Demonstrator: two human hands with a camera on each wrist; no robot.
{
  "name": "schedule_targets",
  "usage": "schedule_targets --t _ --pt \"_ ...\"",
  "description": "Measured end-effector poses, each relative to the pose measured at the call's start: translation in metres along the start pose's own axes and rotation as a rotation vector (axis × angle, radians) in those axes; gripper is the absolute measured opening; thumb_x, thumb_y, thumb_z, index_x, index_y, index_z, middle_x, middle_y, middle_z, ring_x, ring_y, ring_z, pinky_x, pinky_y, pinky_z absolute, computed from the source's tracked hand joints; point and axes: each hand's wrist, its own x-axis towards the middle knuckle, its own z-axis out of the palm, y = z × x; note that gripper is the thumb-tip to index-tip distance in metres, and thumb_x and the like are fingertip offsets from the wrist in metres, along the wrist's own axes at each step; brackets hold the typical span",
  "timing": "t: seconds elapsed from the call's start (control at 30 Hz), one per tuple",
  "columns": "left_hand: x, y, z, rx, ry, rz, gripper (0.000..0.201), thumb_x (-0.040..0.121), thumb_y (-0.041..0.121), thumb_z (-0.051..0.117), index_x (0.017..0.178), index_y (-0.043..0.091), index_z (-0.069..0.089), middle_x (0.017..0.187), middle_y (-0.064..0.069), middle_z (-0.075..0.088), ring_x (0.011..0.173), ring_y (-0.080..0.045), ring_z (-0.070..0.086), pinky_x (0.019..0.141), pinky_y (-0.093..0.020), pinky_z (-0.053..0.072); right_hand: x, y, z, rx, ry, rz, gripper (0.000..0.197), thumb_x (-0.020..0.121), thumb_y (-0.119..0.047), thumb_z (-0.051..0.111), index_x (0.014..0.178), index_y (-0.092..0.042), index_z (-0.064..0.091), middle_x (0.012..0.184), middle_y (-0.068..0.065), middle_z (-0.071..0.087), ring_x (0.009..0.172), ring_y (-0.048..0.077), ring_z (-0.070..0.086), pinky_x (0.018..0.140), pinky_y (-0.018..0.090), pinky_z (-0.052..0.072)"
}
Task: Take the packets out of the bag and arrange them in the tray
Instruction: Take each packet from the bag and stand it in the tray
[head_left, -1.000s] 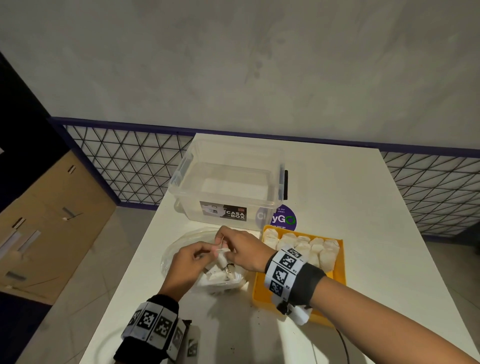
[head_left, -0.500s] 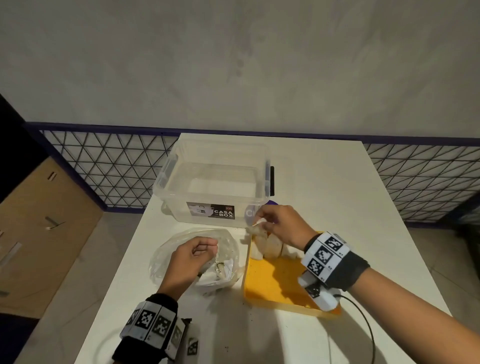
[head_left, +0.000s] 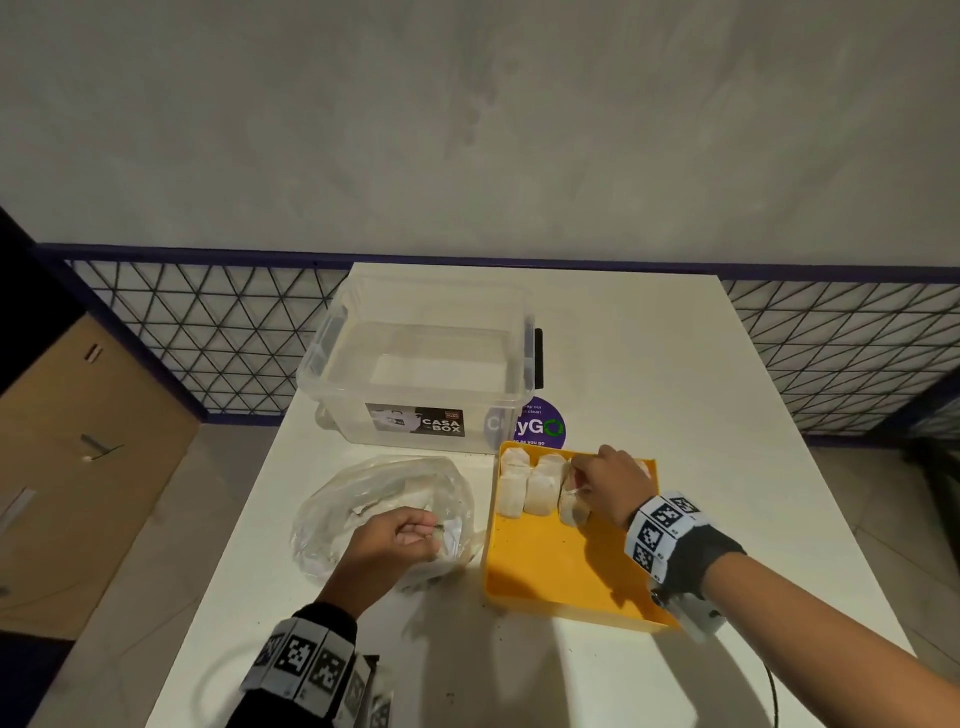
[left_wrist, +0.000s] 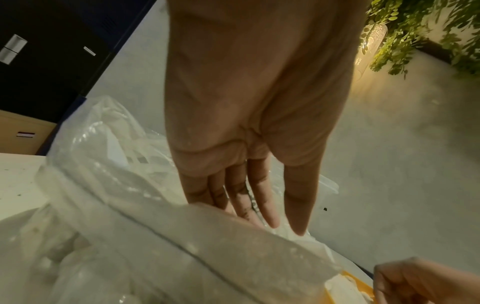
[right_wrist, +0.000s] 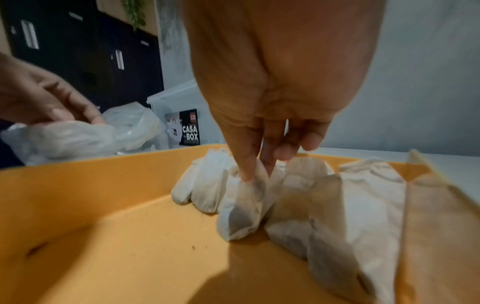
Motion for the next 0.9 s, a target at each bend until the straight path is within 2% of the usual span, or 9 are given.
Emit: schedule_targets --t 0.1,0.23,0.43,0.53,0.63,0.73,0.8,0.87,0.9 --pt "0.001 -0.002 0.000 0.028 -0.005 0.003 0.040 0.049 0.029 0.074 0.089 0.024 0.069 0.085 0.003 0.069 0.076 -0.008 0.064 0.075 -0.015 0.048 0.004 -0.001 0.000 -0.105 0.056 -0.056 0.023 0.091 -0.023 0.050 0.112 -0.015 0.054 0.114 0.006 0.059 0.107 0.022 0.047 0.090 0.030 0.038" --pt "-0.003 0.001 0.003 0.104 -0.015 0.036 0.039 0.048 0.028 0.067 0.087 0.024 0.068 0.085 0.003 0.067 0.070 -0.002 0.060 0.071 -0.012 0.048 0.003 -0.002 -0.007 -0.165 0.063 -0.066 0.033 0.091 -0.026 0.048 0.122 -0.015 0.047 0.123 0.006 0.053 0.114 0.023 0.043 0.092 0.030 0.036" --pt "-0.008 0.002 0.011 0.132 -0.003 0.056 0.018 0.062 0.016 0.059 0.068 0.030 0.070 0.066 0.024 0.069 0.072 0.007 0.064 0.070 -0.009 0.047 -0.010 -0.050 -0.036 0.007 0.111 -0.316 0.030 0.090 -0.023 0.052 0.120 -0.020 0.051 0.127 0.004 0.046 0.117 0.021 0.036 0.094 0.027 0.031" --pt "-0.009 0.000 0.013 0.085 -0.041 0.013 0.023 0.070 0.005 0.066 0.065 0.026 0.073 0.063 0.016 0.070 0.066 0.006 0.064 0.066 -0.012 0.048 -0.012 -0.096 -0.038 0.170 0.015 -0.507 0.025 0.091 -0.023 0.051 0.115 -0.023 0.056 0.137 0.005 0.035 0.126 0.023 0.026 0.102 0.032 0.027" --pt "-0.013 -0.005 0.014 0.050 -0.096 -0.011 0.032 0.076 -0.015 0.065 0.070 0.015 0.073 0.058 0.010 0.067 0.059 0.002 0.061 0.062 -0.015 0.047 -0.007 -0.134 -0.021 -0.008 -0.093 -0.511 0.030 0.092 -0.029 0.047 0.121 -0.028 0.057 0.151 0.010 0.014 0.135 0.035 0.012 0.109 0.042 0.023" --pt "-0.017 -0.005 0.011 0.130 -0.145 -0.021 0.025 0.081 -0.007 0.066 0.078 0.018 0.071 0.056 0.013 0.065 0.053 0.002 0.055 0.057 -0.013 0.044 0.001 -0.148 -0.008 -0.169 -0.207 -0.391 0.040 0.092 -0.035 0.049 0.132 -0.031 0.048 0.154 0.014 0.003 0.139 0.041 0.005 0.110 0.048 0.022" --pt "-0.017 -0.002 0.007 0.097 -0.054 -0.043 0.019 0.085 -0.003 0.061 0.082 0.013 0.071 0.060 0.007 0.064 0.055 -0.006 0.056 0.053 -0.013 0.043 0.006 -0.150 -0.007 -0.182 -0.256 -0.361 0.049 0.091 -0.026 0.052 0.138 -0.027 0.038 0.148 0.017 0.017 0.135 0.040 0.017 0.106 0.047 0.029" --pt "-0.010 -0.001 0.000 0.129 0.093 -0.028 0.019 0.083 0.011 0.056 0.094 0.007 0.071 0.077 0.000 0.068 0.069 -0.010 0.057 0.058 -0.007 0.042 0.007 -0.151 -0.009 -0.093 -0.298 -0.378 0.057 0.088 -0.008 0.052 0.140 -0.023 0.033 0.138 0.017 0.028 0.126 0.037 0.031 0.101 0.047 0.038" --pt "-0.008 0.001 -0.004 0.182 0.100 -0.021 0.036 0.075 0.020 0.052 0.104 0.006 0.069 0.091 -0.002 0.069 0.078 -0.009 0.058 0.064 -0.005 0.040 0.007 -0.152 -0.011 -0.046 -0.313 -0.391 0.061 0.085 -0.001 0.051 0.140 -0.022 0.032 0.134 0.016 0.030 0.123 0.037 0.035 0.098 0.048 0.040"
